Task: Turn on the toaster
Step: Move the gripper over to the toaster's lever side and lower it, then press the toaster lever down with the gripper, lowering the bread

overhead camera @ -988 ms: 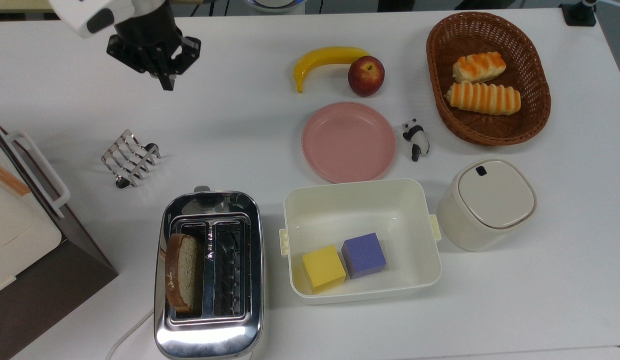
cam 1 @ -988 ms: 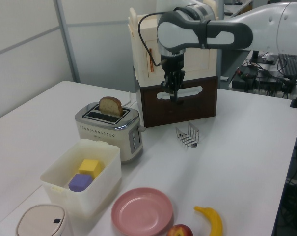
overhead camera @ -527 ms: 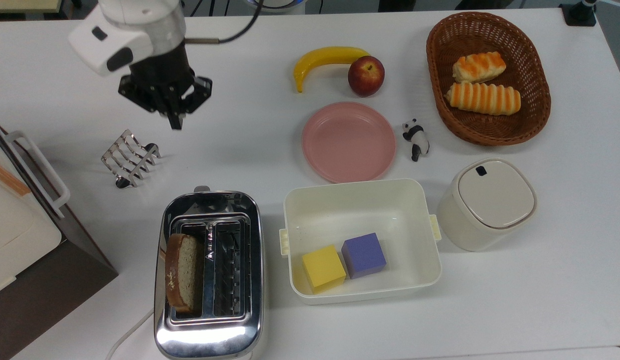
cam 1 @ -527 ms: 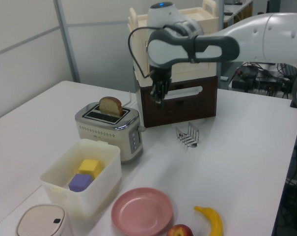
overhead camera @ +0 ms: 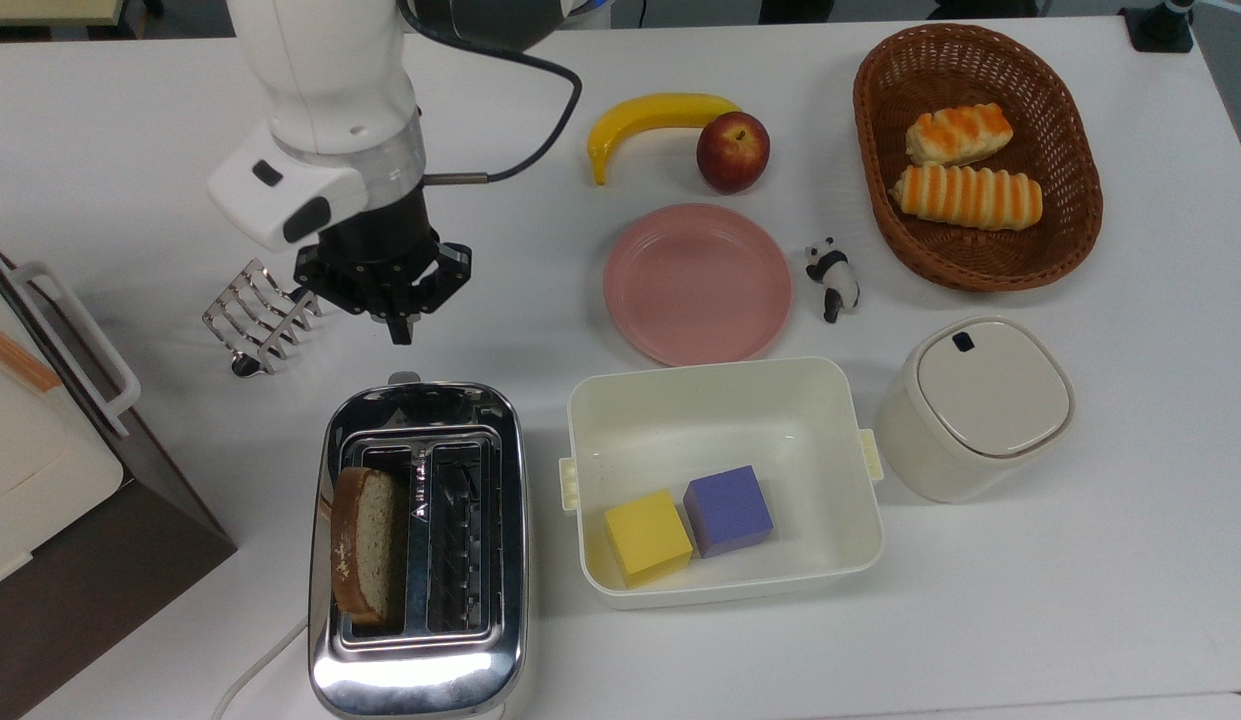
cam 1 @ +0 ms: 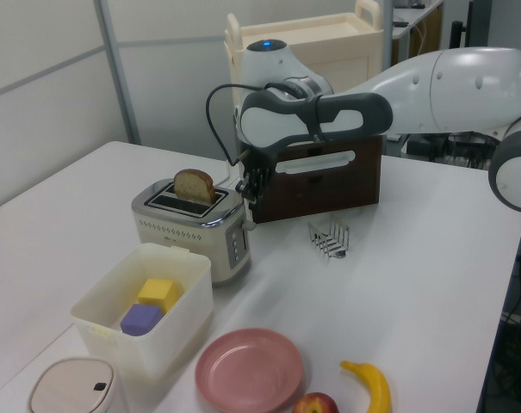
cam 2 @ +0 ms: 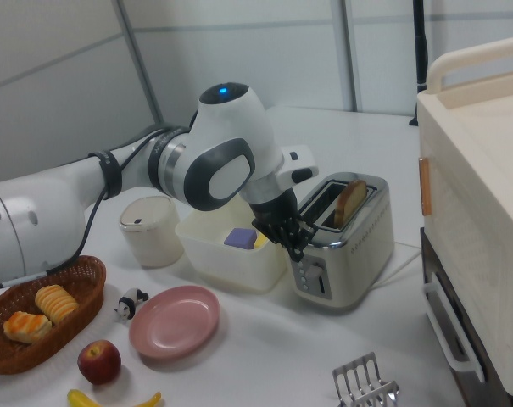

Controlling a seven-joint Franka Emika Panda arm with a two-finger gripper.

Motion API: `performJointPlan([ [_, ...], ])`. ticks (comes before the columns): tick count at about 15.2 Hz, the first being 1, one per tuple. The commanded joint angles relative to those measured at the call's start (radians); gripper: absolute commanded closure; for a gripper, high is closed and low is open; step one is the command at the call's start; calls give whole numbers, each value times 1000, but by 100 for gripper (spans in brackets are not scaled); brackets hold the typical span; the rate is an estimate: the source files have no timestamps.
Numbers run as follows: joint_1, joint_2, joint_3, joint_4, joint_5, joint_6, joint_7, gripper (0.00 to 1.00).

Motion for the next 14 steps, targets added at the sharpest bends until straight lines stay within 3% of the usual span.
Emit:
performJointPlan([
  [1, 5, 19, 2, -19, 16, 58, -11, 100],
  [14, -2, 83, 2, -31, 15, 149, -17, 100],
])
